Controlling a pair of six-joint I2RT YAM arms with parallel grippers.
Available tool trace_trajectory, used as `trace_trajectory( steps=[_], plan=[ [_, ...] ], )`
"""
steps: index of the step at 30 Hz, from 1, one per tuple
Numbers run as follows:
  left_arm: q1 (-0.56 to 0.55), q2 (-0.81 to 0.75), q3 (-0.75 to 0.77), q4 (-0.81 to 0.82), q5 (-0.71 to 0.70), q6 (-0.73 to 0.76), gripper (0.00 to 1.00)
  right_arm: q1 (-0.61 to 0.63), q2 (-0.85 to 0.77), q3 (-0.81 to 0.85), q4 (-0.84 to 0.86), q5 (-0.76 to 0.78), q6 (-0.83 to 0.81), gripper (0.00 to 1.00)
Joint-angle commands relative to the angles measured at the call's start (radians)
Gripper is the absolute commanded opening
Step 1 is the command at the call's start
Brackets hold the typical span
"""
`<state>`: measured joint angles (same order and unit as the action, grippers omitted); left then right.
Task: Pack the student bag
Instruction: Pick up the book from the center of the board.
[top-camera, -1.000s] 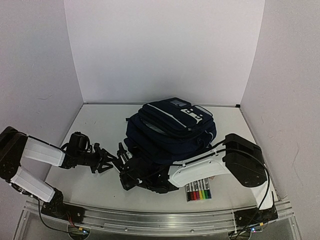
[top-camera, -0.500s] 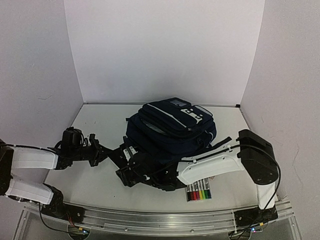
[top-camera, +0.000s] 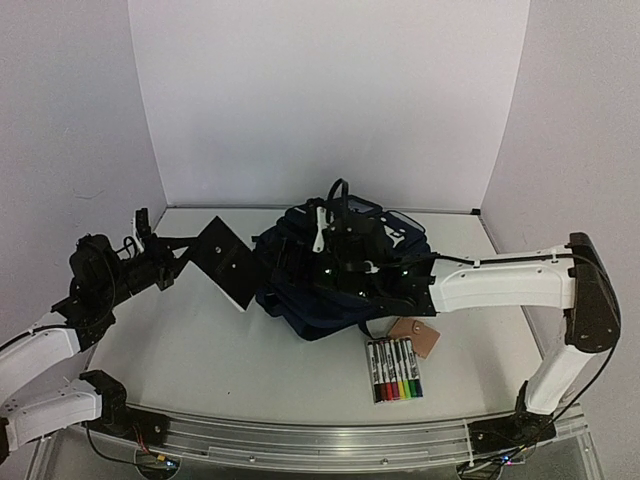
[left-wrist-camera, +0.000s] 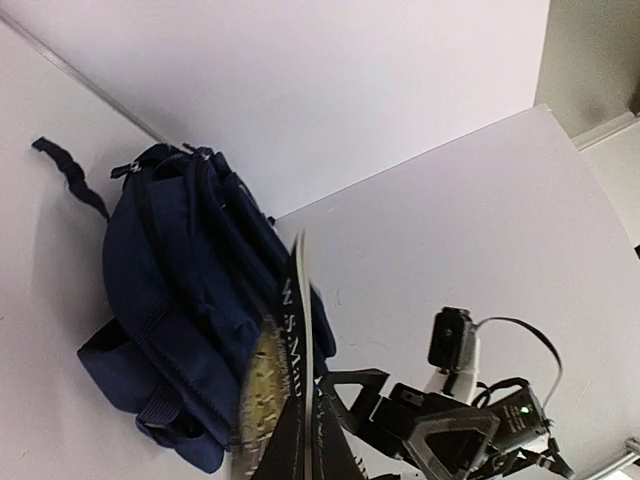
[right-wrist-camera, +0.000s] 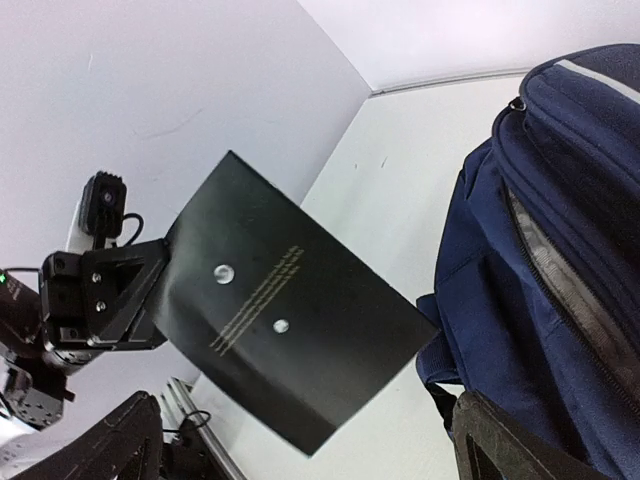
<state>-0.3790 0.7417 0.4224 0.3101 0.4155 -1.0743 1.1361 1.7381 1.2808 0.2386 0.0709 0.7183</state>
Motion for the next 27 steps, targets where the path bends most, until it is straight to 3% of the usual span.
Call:
trace_trajectory(
  steps=[1, 12, 17, 27],
  plan=[
    [0.005, 0.022, 0.086, 0.245, 0.028, -0.024, 0.0, -0.052, -0.037, -0.055, 0.156, -0.194, 0.141, 0.98],
    [0.005, 0.065, 0.149, 0.368, 0.091, -0.099, 0.0, -0.076, 0.022, -0.03, 0.366, -0.364, 0.164, 0.98],
    [0.005, 0.088, 0.131, 0.451, 0.104, -0.141, 0.0, -0.078, 0.057, -0.001, 0.438, -0.38, 0.159, 0.91],
    [0.005, 0.106, 0.112, 0.446, 0.12, -0.161, 0.0, -0.085, 0.029, 0.009, 0.512, -0.349, 0.087, 0.55]
  ],
)
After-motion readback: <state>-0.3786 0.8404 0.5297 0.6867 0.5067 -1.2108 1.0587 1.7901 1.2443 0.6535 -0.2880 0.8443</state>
